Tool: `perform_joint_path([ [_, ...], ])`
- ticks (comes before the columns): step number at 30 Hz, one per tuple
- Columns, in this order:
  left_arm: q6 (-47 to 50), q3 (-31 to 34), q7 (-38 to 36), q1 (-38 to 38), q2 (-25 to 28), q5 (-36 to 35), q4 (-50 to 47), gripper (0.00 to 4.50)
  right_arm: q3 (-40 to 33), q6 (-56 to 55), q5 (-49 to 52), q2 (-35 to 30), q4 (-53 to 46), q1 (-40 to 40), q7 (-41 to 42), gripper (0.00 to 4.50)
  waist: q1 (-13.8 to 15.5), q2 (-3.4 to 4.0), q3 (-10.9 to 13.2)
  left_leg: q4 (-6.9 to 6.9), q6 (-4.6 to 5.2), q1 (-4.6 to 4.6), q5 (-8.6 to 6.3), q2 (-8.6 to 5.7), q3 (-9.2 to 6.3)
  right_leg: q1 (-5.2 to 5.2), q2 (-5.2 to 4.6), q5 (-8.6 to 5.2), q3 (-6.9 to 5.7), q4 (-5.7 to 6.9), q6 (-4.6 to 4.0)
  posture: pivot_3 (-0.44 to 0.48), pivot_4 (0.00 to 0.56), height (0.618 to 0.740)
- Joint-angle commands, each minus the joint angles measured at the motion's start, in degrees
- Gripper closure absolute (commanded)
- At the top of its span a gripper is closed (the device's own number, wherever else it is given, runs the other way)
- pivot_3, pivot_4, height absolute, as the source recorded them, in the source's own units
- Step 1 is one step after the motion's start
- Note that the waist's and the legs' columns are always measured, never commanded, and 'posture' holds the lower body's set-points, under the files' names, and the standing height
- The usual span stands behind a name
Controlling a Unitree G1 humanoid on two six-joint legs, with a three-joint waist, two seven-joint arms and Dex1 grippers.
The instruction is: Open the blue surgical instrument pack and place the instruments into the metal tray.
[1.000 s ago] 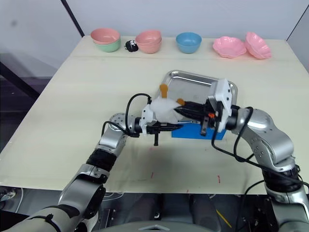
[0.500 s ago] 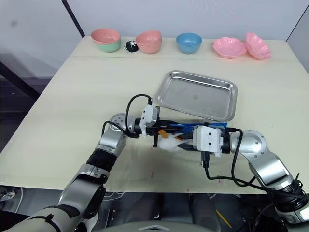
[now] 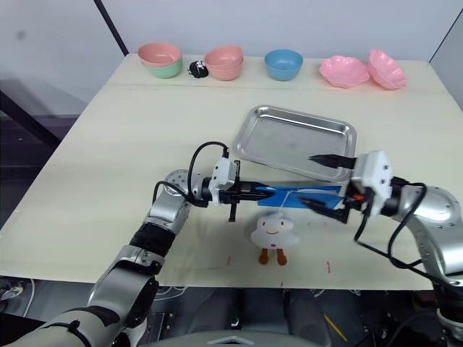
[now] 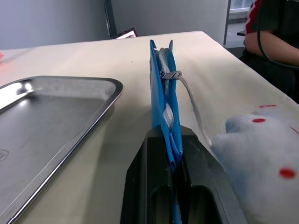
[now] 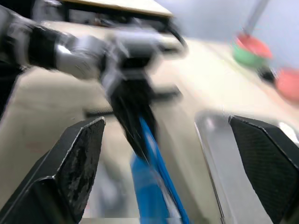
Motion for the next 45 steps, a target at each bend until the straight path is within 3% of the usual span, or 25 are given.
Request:
perform_joint_path([
  [1, -0.1, -0.8, -0.5, 0.1, 0.2, 0.1, -1.4, 4.5, -2.3, 0.5, 2.1, -0.9, 3.8, 0.3, 2.8, 0.06, -0.1, 0.01, 0.0, 0.0, 0.0, 0.01, 0.0, 0.01, -0.01, 0.0, 0.01, 0.0, 0.0, 0.01, 0.0, 0.0, 0.15, 0.74],
  [10, -0.4, -0.8, -0.5, -0.2, 0.3, 0.2, -1.1, 4.5, 2.6, -6.0, -4.0, -0.1, 14.0, -1.2, 9.9, 0.06, -0.1, 0.02, 0.0, 0.03, 0.0, 0.03, 0.0, 0.04, 0.03, 0.0, 0.03, 0.0, 0.03, 0.03, 0.0, 0.0, 0.15, 0.74],
  [14, -0.3, -0.6, -0.3, -0.3, 0.3, 0.2, -1.0, 4.5, 4.0, -8.1, -5.3, 1.5, 15.9, -2.8, 10.1, 1.23, -0.1, 0.03, 0.0, 0.04, 0.0, 0.04, 0.0, 0.05, 0.02, 0.0, 0.04, 0.0, 0.03, 0.05, 0.0, 0.0, 0.15, 0.74],
  [18, -0.2, -0.6, -0.7, -0.2, 0.3, -0.1, -1.3, 4.5, 5.3, -10.2, -7.1, 1.6, 17.7, -3.1, 10.9, 3.35, -0.1, 0.03, 0.0, 0.04, -0.01, 0.02, 0.0, 0.05, 0.01, 0.0, 0.03, 0.0, 0.02, 0.03, 0.0, 0.0, 0.15, 0.74],
  [19, -0.1, -0.6, -0.7, -0.2, 0.3, -0.2, -1.4, 4.5, 5.3, -10.5, -7.1, 1.8, 18.0, -3.1, 11.0, 3.51, -0.1, 0.03, 0.0, 0.05, -0.01, 0.02, 0.0, 0.05, 0.01, 0.0, 0.03, 0.0, 0.02, 0.02, 0.0, 0.0, 0.15, 0.74],
  [21, -0.1, -0.5, -0.6, -0.1, 0.4, -0.3, -1.5, 4.5, 4.8, -10.6, -6.6, 2.3, 18.2, -3.3, 11.1, 4.35, -0.1, 0.03, 0.0, 0.04, -0.01, 0.02, 0.0, 0.05, 0.01, 0.0, 0.04, 0.0, 0.02, 0.02, 0.0, 0.0, 0.15, 0.74],
  [28, 2.9, 1.3, -0.6, -0.2, 1.2, -2.5, -3.0, 4.5, 4.4, -10.6, -6.0, 2.2, 18.5, -4.0, 12.4, 4.44, -0.2, 0.03, 0.0, 0.05, -0.01, 0.03, 0.0, 0.06, 0.0, 0.0, 0.05, 0.0, 0.02, 0.05, 0.0, 0.0, 0.15, 0.74],
  [29, 3.2, 1.8, -0.3, -0.3, 1.5, -2.9, -3.5, 3.79, 4.5, -10.9, -6.1, 2.0, 18.8, -4.1, 12.8, 4.5, -0.2, 0.04, 0.0, 0.05, -0.01, 0.03, 0.0, 0.06, 0.01, 0.0, 0.05, 0.0, 0.02, 0.05, 0.0, 0.0, 0.15, 0.74],
  [31, 3.7, 2.8, 0.1, -0.4, 2.4, -3.6, -4.7, 3.07, 4.5, -11.2, -6.2, 1.9, 19.0, -4.4, 13.5, 4.5, -0.2, 0.04, 0.0, 0.05, -0.01, 0.03, 0.0, 0.06, 0.01, -0.01, 0.05, 0.0, 0.03, 0.04, 0.0, 0.0, 0.15, 0.74],
  [37, 8.7, 6.2, 0.0, 2.9, 6.6, -9.3, -14.8, 0.27, 4.8, -11.6, -6.6, 1.8, 19.3, -4.8, 14.3, 4.5, -0.2, 0.07, 0.0, 0.04, -0.01, 0.01, 0.0, 0.1, 0.01, -0.02, 0.03, 0.0, 0.04, 0.02, -0.01, 0.0, 0.15, 0.74],
  [38, 10.2, 6.3, -0.7, 4.5, 7.5, -11.0, -18.3, 0.07, 4.9, -11.8, -6.8, 1.7, 19.7, -4.9, 14.5, 4.5, -0.2, 0.07, 0.0, 0.05, -0.01, 0.01, 0.0, 0.1, 0.01, -0.02, 0.02, 0.0, 0.04, 0.01, 0.0, 0.0, 0.15, 0.74],
  [42, 15.0, 3.5, -3.5, 9.3, 11.0, -13.7, -28.1, 0.07, 5.1, -12.2, -7.2, 1.7, 20.4, -5.3, 14.9, 4.5, -0.2, 0.1, 0.0, 0.04, -0.02, 0.0, 0.0, 0.1, 0.06, -0.01, -0.02, 0.0, 0.08, -0.02, 0.0, 0.0, 0.15, 0.74],
  [45, 13.8, -1.0, -3.5, 10.3, 10.7, -9.9, -29.5, 0.07, 5.4, -12.1, -7.4, 1.9, 20.7, -6.1, 14.8, 4.5, 0.1, 0.13, 0.0, 0.05, -0.02, 0.01, 0.0, 0.1, 0.02, 0.0, -0.01, 0.0, 0.04, 0.01, -0.01, 0.0, 0.15, 0.74],
])
